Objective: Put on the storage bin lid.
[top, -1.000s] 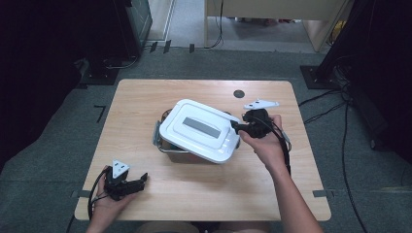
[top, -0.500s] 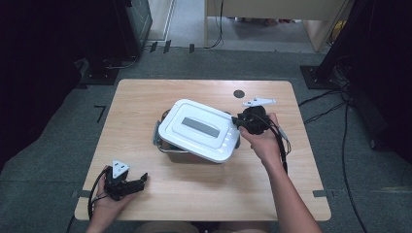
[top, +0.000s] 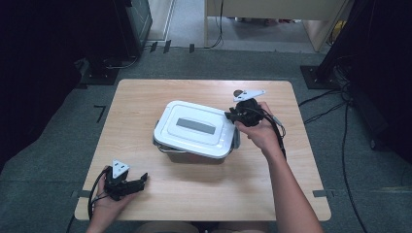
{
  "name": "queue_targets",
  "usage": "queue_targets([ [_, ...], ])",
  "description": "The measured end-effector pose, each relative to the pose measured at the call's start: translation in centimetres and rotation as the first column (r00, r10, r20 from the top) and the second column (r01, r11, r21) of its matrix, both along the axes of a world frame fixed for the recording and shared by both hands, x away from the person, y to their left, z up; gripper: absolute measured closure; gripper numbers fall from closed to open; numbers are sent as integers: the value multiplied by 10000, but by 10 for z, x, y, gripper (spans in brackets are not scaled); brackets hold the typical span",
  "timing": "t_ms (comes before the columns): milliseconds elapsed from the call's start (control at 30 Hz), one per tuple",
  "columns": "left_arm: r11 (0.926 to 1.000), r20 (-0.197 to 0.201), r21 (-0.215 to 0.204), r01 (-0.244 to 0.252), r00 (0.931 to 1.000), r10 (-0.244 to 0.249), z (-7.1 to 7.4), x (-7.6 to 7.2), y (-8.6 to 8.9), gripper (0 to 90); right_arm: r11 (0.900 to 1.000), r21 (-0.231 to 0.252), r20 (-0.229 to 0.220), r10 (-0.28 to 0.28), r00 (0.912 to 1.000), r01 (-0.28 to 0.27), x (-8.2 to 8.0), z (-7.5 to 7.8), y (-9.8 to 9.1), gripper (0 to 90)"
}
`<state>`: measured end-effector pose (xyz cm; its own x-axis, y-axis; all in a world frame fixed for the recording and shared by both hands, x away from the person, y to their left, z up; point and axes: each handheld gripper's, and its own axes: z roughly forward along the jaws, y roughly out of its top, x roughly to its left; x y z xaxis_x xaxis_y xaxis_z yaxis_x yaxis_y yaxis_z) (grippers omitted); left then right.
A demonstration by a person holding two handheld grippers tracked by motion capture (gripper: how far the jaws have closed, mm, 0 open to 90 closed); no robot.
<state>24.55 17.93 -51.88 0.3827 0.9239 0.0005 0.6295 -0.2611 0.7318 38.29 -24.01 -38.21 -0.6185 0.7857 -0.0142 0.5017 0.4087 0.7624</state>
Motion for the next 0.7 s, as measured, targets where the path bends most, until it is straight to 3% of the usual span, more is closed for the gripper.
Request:
queue_targets([
  [200, 10000, -1, -1, -1, 10000, 1, 0, 0, 0, 135, 9976, 317, 55, -622, 9980, 620, -13, 9, 14, 449],
  [300, 10000, 5, 15, 7, 10000, -7, 0, 0, 0, 135, 9912, 343, -284, -1267, 9915, 1276, -27, 11, 21, 364],
  [500, 10000, 3, 3, 1, 10000, -1, 0, 0, 0, 135, 9647, 335, -859, -2576, 9624, 2612, -46, 2, 15, 366],
  [700, 10000, 4, 4, 1, 10000, -1, 0, 0, 0, 135, 9610, 724, -1157, -2579, 9592, 2671, -48, -1, 13, 480],
])
